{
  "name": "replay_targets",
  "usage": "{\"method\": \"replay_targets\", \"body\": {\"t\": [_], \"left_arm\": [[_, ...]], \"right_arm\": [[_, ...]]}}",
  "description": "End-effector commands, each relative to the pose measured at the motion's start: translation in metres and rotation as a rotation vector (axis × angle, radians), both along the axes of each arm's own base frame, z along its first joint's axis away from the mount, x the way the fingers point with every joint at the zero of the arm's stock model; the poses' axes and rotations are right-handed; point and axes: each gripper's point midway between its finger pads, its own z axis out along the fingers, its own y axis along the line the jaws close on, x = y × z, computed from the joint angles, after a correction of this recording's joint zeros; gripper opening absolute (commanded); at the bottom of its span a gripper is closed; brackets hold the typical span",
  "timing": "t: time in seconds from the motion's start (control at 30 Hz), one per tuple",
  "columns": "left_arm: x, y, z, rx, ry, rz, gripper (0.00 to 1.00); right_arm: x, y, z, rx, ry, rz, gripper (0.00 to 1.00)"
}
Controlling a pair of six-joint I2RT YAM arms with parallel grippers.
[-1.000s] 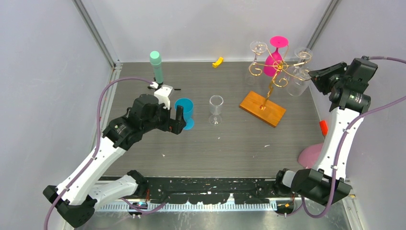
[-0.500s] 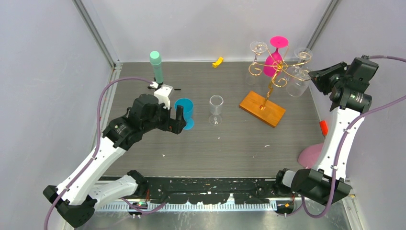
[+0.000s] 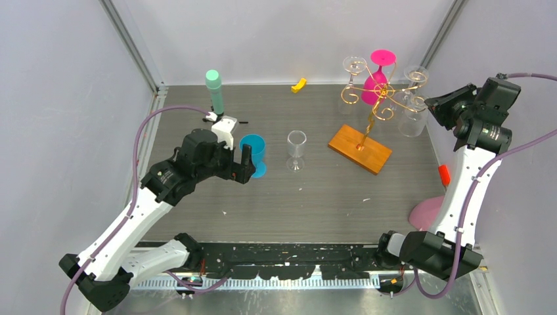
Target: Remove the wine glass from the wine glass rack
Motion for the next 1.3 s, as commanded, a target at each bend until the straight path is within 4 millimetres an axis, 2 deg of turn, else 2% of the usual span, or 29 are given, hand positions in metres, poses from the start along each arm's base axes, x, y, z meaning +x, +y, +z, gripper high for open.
{"method": "replay_targets", "body": {"t": [0.0,0.13,0.3,0.43,0.83,1.0,1.27], "left_arm": [[0.003,-0.004,0.011,-0.032,-0.045,-0.011,1.0],[0.003,-0.004,0.012,-0.034,-0.045,-0.012,1.0],[0.004,-0.006,0.02,-0.061,-0.074,-0.011,1.0],[0.001,-0.003,0.017,-0.051,-0.066,-0.006,0.98],[0.002,-0.003,0.016,-0.049,-0.061,-0.007,0.98],[0.002,-0.003,0.016,-0.05,-0.06,-0.007,0.98],[0.002,-0.005,0.017,-0.053,-0.06,-0.009,0.98]], "right_arm": [[0.001,0.001,0.031,-0.048,-0.095,0.01,0.01],[0.003,0.006,0.039,-0.008,-0.142,0.006,0.0],[-0.001,0.011,0.06,0.05,-0.249,-0.031,0.0],[-0.006,0.012,0.071,0.072,-0.294,-0.054,0.0],[-0.023,0.016,0.081,0.106,-0.354,-0.107,0.0],[-0.025,0.025,0.084,0.137,-0.374,-0.074,0.01],[-0.029,0.034,0.078,0.165,-0.38,-0.038,0.0]]}}
